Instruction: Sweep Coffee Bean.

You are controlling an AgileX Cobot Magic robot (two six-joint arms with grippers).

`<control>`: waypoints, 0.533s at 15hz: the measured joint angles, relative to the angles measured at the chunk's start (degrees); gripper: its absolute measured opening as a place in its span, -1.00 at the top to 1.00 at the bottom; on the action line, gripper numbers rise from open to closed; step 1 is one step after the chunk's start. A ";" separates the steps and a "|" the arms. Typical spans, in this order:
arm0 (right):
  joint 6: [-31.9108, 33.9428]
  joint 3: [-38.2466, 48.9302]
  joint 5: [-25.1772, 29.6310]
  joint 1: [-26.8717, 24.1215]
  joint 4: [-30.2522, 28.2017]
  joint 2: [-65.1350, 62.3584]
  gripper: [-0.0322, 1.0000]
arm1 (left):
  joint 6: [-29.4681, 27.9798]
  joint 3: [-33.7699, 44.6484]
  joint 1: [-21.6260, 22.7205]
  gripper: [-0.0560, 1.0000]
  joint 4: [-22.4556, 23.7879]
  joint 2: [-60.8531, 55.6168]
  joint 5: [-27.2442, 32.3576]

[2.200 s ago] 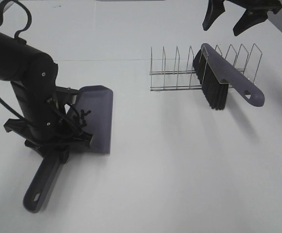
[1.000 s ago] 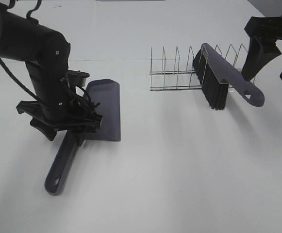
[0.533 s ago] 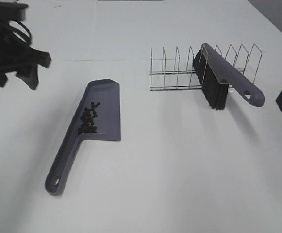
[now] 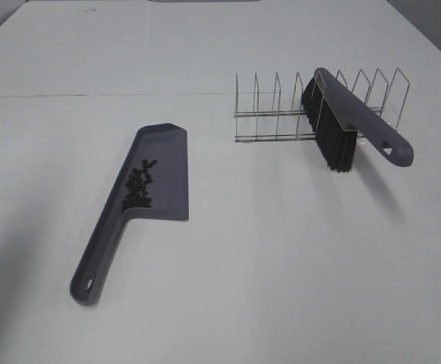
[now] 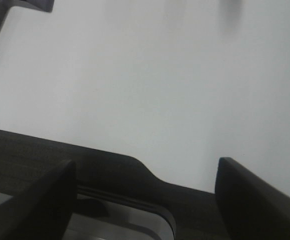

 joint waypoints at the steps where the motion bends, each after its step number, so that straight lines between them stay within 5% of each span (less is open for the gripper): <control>1: 0.00 1.49 0.06 0.00 0.00 -4.24 -0.38 | 0.00 3.38 1.32 -0.21 0.06 -4.76 0.17; 8: -2.29 9.80 0.11 0.00 -2.23 -33.46 -0.38 | 3.04 18.11 2.35 -0.21 0.00 -37.01 0.92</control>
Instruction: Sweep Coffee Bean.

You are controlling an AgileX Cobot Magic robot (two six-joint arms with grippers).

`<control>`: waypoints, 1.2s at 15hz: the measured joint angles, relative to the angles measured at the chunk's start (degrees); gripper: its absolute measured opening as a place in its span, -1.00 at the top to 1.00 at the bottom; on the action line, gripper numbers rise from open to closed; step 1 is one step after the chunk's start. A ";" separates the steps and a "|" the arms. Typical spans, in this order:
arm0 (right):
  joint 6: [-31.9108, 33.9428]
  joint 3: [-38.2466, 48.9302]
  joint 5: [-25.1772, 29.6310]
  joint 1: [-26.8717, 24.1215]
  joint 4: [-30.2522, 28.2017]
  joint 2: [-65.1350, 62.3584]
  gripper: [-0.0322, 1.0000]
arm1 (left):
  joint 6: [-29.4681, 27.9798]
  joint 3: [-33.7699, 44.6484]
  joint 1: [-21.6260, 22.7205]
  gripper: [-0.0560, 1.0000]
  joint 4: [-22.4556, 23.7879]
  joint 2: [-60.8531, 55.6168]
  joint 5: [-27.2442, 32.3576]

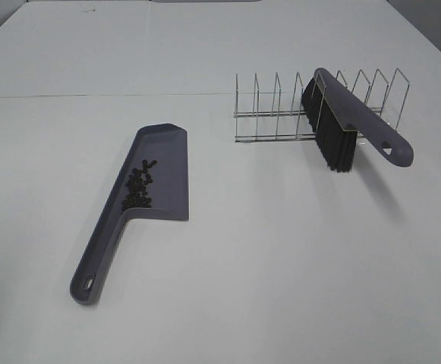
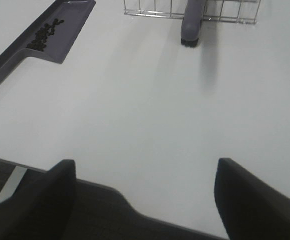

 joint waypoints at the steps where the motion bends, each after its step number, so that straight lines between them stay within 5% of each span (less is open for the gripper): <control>1: -0.97 0.86 0.00 0.00 -0.74 -3.15 -0.38 | 0.00 0.92 0.00 -0.21 0.00 -3.50 0.52; 6: -1.20 4.87 -0.74 0.00 -0.80 -5.67 -0.38 | 1.72 3.21 0.00 -0.21 0.00 -15.93 3.84; 9: 0.06 6.99 -5.96 0.00 -1.43 -5.67 -0.38 | 1.89 4.47 0.00 -0.21 -0.11 -27.79 5.67; 18: 3.78 6.99 -6.36 0.00 -4.18 -5.67 -0.38 | 1.89 4.47 0.06 -0.21 -0.11 -30.31 5.96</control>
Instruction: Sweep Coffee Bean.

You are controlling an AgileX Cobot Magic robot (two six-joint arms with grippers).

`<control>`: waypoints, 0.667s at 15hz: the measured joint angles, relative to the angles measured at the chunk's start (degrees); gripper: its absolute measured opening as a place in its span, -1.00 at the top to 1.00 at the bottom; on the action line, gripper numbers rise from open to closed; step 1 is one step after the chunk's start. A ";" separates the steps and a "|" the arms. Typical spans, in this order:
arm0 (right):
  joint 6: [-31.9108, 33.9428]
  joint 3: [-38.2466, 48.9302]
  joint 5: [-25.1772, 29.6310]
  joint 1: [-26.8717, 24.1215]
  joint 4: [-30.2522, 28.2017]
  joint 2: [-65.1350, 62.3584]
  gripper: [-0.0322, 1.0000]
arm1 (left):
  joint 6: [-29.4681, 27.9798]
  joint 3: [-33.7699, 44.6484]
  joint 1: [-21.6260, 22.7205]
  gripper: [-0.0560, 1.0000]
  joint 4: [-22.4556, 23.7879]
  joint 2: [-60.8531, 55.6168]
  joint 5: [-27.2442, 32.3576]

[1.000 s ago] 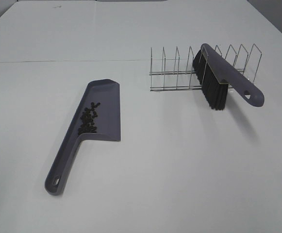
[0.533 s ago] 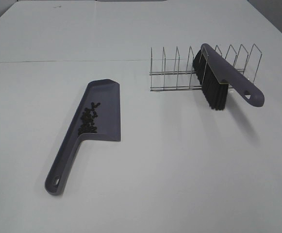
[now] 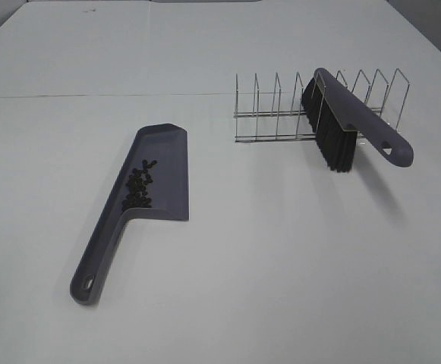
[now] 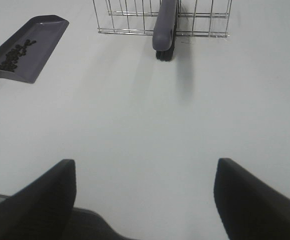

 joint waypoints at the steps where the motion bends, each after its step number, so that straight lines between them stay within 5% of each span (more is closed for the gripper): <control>1: 0.00 0.00 0.00 0.00 0.00 0.00 -0.38 | 0.00 0.00 0.00 -0.21 0.00 0.00 0.00; 10: 0.00 0.00 0.00 0.00 -0.69 0.00 -0.38 | 0.00 0.00 0.00 -0.21 -3.90 0.00 0.00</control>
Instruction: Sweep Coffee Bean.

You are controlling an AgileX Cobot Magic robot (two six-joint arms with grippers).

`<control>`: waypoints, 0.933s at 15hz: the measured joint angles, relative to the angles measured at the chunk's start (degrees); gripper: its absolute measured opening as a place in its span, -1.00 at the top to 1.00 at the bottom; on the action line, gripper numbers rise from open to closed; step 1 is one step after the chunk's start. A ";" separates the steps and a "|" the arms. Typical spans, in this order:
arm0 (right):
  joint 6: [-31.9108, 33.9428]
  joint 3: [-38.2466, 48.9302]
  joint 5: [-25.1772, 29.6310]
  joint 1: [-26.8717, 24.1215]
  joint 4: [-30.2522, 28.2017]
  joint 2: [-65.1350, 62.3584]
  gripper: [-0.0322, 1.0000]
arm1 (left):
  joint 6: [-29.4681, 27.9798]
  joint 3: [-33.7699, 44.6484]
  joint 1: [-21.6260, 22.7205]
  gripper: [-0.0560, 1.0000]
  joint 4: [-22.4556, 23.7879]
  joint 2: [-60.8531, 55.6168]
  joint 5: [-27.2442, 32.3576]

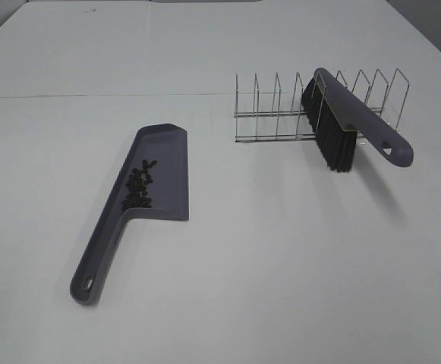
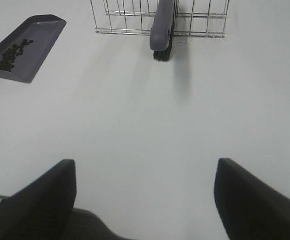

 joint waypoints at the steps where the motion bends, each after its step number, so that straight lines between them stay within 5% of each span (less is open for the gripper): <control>1: 0.00 0.00 0.00 0.00 -0.29 0.00 -0.38 | 0.00 0.00 0.00 -0.21 -0.17 0.00 0.00; 14: 0.00 0.00 0.00 0.00 -0.40 0.00 -0.38 | 0.00 0.00 0.00 -0.21 -0.74 0.00 0.00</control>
